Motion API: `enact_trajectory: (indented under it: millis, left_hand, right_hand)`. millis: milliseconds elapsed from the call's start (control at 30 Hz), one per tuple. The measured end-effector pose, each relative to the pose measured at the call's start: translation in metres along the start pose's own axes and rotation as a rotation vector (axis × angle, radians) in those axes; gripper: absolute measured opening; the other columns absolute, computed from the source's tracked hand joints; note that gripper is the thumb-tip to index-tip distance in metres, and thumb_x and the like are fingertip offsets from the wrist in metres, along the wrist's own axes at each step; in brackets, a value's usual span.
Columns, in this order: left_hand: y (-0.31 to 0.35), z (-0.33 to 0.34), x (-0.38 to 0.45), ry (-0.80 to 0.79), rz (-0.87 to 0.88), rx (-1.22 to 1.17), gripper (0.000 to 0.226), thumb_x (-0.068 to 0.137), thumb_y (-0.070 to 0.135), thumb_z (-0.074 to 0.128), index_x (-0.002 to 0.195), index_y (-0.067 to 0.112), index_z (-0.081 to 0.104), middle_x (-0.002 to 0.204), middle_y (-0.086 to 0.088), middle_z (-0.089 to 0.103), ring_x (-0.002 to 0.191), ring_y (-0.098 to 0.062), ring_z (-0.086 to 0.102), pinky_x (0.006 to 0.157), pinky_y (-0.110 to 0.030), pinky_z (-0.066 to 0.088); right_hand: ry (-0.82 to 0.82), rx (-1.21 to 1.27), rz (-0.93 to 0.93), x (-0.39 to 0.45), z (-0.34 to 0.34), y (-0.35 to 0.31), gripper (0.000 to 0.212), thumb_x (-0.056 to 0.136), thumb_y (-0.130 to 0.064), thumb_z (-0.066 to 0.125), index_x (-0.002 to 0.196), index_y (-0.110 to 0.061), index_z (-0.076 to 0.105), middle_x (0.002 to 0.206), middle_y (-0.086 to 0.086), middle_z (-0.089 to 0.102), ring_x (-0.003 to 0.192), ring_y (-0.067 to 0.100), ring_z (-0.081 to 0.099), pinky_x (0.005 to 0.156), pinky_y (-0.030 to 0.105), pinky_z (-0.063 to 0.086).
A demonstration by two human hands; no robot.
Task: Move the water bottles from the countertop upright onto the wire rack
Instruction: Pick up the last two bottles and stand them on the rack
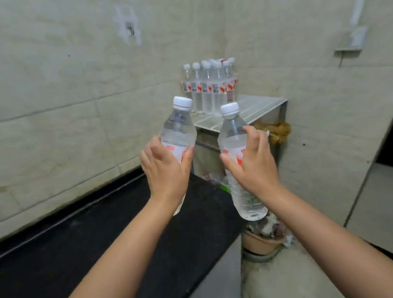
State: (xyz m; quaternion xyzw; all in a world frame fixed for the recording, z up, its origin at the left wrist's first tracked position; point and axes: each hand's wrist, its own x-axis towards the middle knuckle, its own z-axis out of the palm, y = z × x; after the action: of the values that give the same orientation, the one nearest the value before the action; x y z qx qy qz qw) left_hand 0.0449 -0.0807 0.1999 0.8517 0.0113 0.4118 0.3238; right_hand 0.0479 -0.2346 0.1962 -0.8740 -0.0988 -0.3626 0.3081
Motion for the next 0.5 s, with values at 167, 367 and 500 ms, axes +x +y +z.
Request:
enact_trajectory:
  millis: [167, 367, 500]
  left_hand:
    - [0.039, 0.088, 0.055, 0.091, 0.036, -0.108, 0.062, 0.078, 0.021, 0.067, 0.115, -0.018, 0.035, 0.113, -0.034, 0.044, 0.103, -0.046, 0.038, 0.089, -0.054, 0.034]
    - [0.071, 0.201, 0.146, 0.116, 0.003, -0.149, 0.065, 0.077, 0.021, 0.068, 0.118, -0.017, 0.035, 0.112, -0.035, 0.045, 0.107, -0.046, 0.038, 0.091, -0.051, 0.032]
    - [0.09, 0.261, 0.193, 0.116, -0.027, -0.195, 0.07, 0.077, 0.025, 0.067, 0.122, -0.014, 0.032, 0.121, -0.033, 0.041, 0.112, -0.041, 0.035, 0.093, -0.043, 0.027]
  right_hand:
    - [0.177, -0.048, -0.068, 0.099, -0.021, 0.087, 0.066, 0.073, -0.022, 0.072, 0.124, 0.004, 0.039, 0.112, 0.031, 0.045, 0.096, 0.046, 0.053, 0.074, 0.04, 0.044]
    - [0.223, -0.017, -0.113, 0.224, -0.02, 0.176, 0.067, 0.073, -0.019, 0.072, 0.124, 0.005, 0.036, 0.116, 0.03, 0.044, 0.097, 0.043, 0.053, 0.077, 0.04, 0.043]
    - [0.206, 0.034, -0.08, 0.288, -0.005, 0.23, 0.066, 0.075, -0.022, 0.07, 0.126, 0.001, 0.034, 0.123, 0.025, 0.04, 0.104, 0.04, 0.05, 0.076, 0.035, 0.039]
